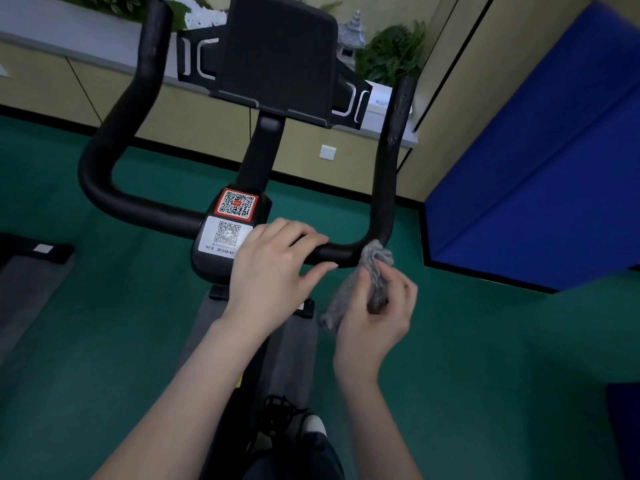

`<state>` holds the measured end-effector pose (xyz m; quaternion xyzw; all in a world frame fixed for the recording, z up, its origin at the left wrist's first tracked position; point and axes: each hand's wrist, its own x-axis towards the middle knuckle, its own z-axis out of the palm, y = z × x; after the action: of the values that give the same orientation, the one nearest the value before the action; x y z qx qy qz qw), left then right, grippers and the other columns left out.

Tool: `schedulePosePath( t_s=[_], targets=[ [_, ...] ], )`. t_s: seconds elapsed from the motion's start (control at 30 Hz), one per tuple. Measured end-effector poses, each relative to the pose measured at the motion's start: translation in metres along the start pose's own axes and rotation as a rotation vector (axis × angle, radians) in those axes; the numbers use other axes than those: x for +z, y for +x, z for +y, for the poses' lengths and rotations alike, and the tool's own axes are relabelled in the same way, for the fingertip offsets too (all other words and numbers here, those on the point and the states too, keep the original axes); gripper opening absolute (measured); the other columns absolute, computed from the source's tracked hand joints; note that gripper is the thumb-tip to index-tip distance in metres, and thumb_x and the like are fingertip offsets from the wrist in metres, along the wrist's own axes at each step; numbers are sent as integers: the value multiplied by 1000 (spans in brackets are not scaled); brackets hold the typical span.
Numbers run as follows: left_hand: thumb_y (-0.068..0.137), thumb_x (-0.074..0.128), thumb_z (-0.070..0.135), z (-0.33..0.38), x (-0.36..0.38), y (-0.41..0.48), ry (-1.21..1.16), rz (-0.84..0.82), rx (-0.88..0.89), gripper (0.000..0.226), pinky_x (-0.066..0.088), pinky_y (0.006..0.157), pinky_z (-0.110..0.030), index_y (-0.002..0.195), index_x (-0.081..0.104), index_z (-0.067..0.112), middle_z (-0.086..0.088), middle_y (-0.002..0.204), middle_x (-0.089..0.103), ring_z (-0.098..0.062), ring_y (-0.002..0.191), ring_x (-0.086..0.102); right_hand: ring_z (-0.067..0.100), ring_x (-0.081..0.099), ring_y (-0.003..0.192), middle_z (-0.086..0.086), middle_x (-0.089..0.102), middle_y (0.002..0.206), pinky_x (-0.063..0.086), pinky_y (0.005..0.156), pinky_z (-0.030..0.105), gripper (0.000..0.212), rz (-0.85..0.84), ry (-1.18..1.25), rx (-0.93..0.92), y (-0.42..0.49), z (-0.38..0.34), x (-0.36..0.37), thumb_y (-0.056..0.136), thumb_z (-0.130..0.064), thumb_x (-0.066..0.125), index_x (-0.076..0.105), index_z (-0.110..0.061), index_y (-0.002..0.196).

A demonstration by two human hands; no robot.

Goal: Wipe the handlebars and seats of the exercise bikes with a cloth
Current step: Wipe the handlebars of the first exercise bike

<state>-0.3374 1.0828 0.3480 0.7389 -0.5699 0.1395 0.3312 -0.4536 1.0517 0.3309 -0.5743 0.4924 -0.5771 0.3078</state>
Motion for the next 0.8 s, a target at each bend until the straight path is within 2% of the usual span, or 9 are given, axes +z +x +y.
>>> schedulePosePath(
  t_s=[0.07, 0.2, 0.27, 0.4, 0.47, 0.6, 0.67, 0.8],
  targets=[
    [81, 69, 43, 0, 0, 0, -7, -4, -7, 31, 44, 74, -31, 99, 72, 17, 4, 92, 67, -20, 86, 62, -4, 54, 95, 7, 55, 101, 45, 83, 10, 16, -21, -56, -136, 9, 1, 0, 85, 1, 66, 69, -3, 101],
    [81, 69, 42, 0, 1, 0, -16, -7, -23, 30, 44, 74, -32, 99, 72, 18, 5, 92, 66, -20, 86, 61, 6, 55, 96, 12, 59, 102, 47, 87, 13, 17, -64, -163, -257, 45, -1, 0, 85, 2, 66, 71, 0, 101],
    [80, 69, 42, -1, 2, -1, -14, -6, -27, 30, 43, 75, -31, 99, 72, 19, 6, 93, 66, -19, 86, 60, 9, 57, 97, 13, 63, 101, 47, 91, 16, 18, -198, -239, -371, 56, -4, -3, 84, 4, 66, 72, 0, 101],
    [80, 70, 41, -2, 1, -1, -22, -1, -24, 30, 41, 77, -30, 100, 71, 18, 5, 93, 66, -19, 87, 60, 24, 65, 93, 9, 69, 100, 54, 86, 38, 14, -631, -436, -599, 82, -20, -10, 85, 1, 66, 73, -2, 97],
    [79, 71, 39, -2, 1, -1, -30, -3, -19, 31, 41, 77, -30, 99, 71, 17, 4, 93, 66, -20, 87, 61, 25, 66, 92, 8, 70, 98, 54, 83, 42, 11, -780, -535, -617, 102, -32, -6, 87, -4, 66, 73, -4, 95],
    [78, 73, 37, -2, 0, -2, -48, -9, -42, 32, 43, 77, -30, 98, 69, 13, 2, 94, 65, -21, 85, 61, 26, 64, 92, 5, 70, 97, 51, 79, 34, 12, -978, -784, -588, 123, -47, 13, 90, -14, 62, 72, -11, 95],
    [78, 74, 36, -1, -2, -1, -61, -9, -61, 31, 43, 77, -31, 95, 69, 11, 1, 93, 65, -21, 84, 60, 29, 63, 92, 7, 70, 95, 51, 79, 36, 13, -1096, -889, -551, 126, -53, 23, 91, -17, 60, 71, -13, 95],
    [77, 74, 38, 0, -4, 0, -70, -17, -87, 31, 42, 76, -31, 92, 68, 11, 1, 91, 64, -21, 83, 59, 25, 62, 93, 3, 68, 90, 50, 83, 37, 10, -1287, -927, -485, 131, -66, 39, 89, -18, 62, 71, -14, 91]
  ],
)
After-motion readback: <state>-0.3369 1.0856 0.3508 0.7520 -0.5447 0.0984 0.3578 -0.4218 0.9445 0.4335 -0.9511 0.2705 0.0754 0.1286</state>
